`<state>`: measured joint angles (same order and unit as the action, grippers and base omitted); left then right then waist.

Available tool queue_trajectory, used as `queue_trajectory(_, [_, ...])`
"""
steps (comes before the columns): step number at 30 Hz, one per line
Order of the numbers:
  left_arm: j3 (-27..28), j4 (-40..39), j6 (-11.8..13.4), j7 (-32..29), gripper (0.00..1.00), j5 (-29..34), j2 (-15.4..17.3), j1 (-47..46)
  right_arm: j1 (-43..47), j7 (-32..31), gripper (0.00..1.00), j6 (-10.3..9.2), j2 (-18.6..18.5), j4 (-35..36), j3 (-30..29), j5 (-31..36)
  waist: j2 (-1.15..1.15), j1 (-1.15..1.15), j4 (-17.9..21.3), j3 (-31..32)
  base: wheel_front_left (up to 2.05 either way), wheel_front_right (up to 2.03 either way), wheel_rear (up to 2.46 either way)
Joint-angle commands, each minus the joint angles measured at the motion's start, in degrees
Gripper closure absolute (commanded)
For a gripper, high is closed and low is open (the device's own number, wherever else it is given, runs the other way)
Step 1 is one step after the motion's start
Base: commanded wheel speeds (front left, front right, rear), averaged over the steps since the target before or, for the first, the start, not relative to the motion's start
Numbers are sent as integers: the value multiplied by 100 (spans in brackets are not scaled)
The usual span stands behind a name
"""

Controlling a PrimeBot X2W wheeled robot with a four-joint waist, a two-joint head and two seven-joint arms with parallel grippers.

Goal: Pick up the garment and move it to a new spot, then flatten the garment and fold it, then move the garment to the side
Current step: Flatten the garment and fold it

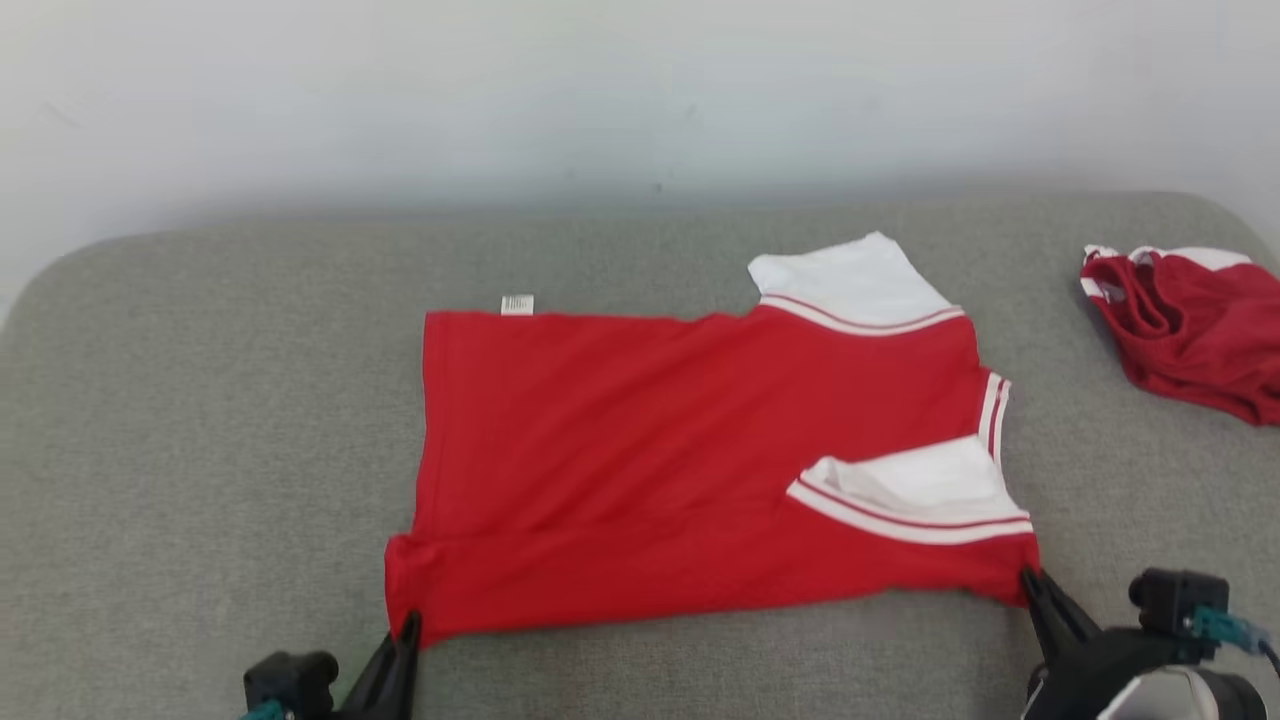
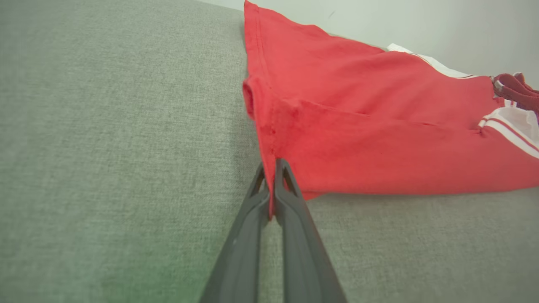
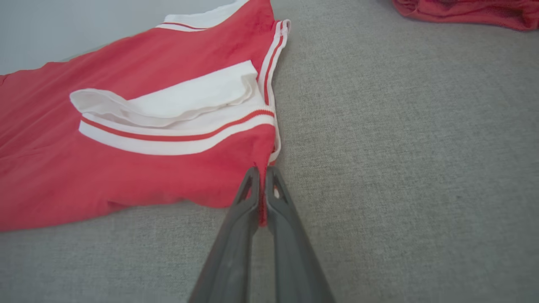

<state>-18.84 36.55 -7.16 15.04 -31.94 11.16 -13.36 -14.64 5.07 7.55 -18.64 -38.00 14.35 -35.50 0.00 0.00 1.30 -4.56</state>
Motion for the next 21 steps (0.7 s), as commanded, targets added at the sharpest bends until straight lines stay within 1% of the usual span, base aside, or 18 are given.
queue_trajectory(1, [3, -55, -27, 17, 100, -29, 49, 203, 230, 55, 100, -16, -54, 79, -7, 37, 0, 0, -149, 247, 0, 0, 0])
queue_trajectory(6, [4, -198, -13, 17, 100, -42, 93, 574, 778, 5, 100, -16, -98, 471, -123, 51, 0, 0, -201, 416, 0, 0, 0])
queue_trajectory(10, [70, -317, 61, 18, 100, -84, 124, 860, 1270, -193, 100, -16, -120, 907, -269, 172, 0, 0, -177, 471, 0, 0, 0])
queue_trajectory(14, [90, -389, 68, 18, 100, -102, 143, 1046, 1760, -465, 100, -16, -17, 1350, -520, 258, 0, 0, -173, 492, 0, 0, 0])
queue_trajectory(15, [91, -413, 93, 18, 93, -89, 141, 1079, 1855, -527, 100, -16, 25, 1447, -611, 266, 0, 0, -172, 493, 0, 0, 0])
queue_trajectory(16, [95, -423, 112, 18, 58, -74, 141, 1102, 1935, -578, 100, -16, 57, 1547, -689, 292, 0, 0, -170, 491, 0, 0, 0])
queue_trajectory(17, [114, -447, 136, 18, 22, -47, 141, 1112, 2012, -619, 73, -16, 86, 1632, -753, 339, 0, 0, -168, 489, 0, 0, 0])
queue_trajectory(18, [134, -477, 156, 18, 0, -19, 138, 1117, 2075, -663, 53, -16, 122, 1712, -808, 391, 0, 0, -165, 487, 0, 0, 0])
queue_trajectory(19, [151, -499, 169, 18, 0, -1, 125, 1132, 2120, -699, 0, -16, 161, 1798, -852, 447, 0, 0, -160, 486, 0, 0, 0])
queue_trajectory(21, [164, -524, 170, 18, 0, 9, 115, 1145, 2150, -719, 0, -16, 207, 1894, -887, 503, 0, 0, -156, 484, 0, 0, 0])
